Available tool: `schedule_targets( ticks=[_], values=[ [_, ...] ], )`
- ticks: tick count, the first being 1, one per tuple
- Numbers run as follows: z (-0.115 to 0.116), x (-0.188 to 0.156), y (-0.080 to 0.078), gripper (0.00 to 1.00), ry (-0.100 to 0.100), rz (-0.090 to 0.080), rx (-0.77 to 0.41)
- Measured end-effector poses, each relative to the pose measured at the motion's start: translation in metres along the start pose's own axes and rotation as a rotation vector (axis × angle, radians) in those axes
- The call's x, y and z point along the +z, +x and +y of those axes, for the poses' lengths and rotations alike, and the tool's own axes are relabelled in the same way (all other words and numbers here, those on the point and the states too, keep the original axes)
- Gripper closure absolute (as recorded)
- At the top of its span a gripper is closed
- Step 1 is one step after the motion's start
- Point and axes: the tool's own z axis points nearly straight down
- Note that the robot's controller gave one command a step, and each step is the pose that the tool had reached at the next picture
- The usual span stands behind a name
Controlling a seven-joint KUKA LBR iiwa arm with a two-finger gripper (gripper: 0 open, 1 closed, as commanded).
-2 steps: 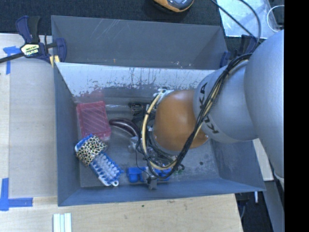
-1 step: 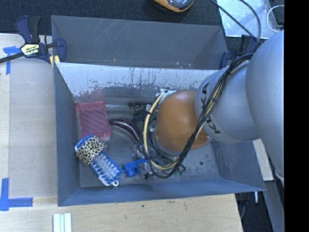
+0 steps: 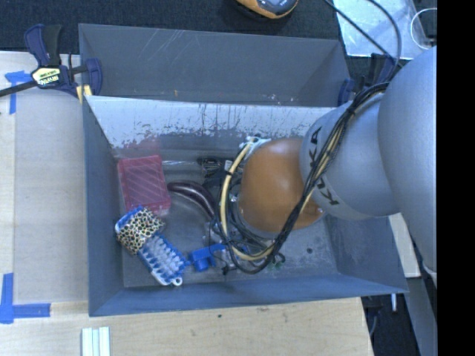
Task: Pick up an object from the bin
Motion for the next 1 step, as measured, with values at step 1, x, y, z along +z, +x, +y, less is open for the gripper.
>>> schedule_targets(
  ticks=[1],
  values=[
    [0.0000,-0.0021,0.0003,1.00,0.000,-0.001,0.000]
  ],
)
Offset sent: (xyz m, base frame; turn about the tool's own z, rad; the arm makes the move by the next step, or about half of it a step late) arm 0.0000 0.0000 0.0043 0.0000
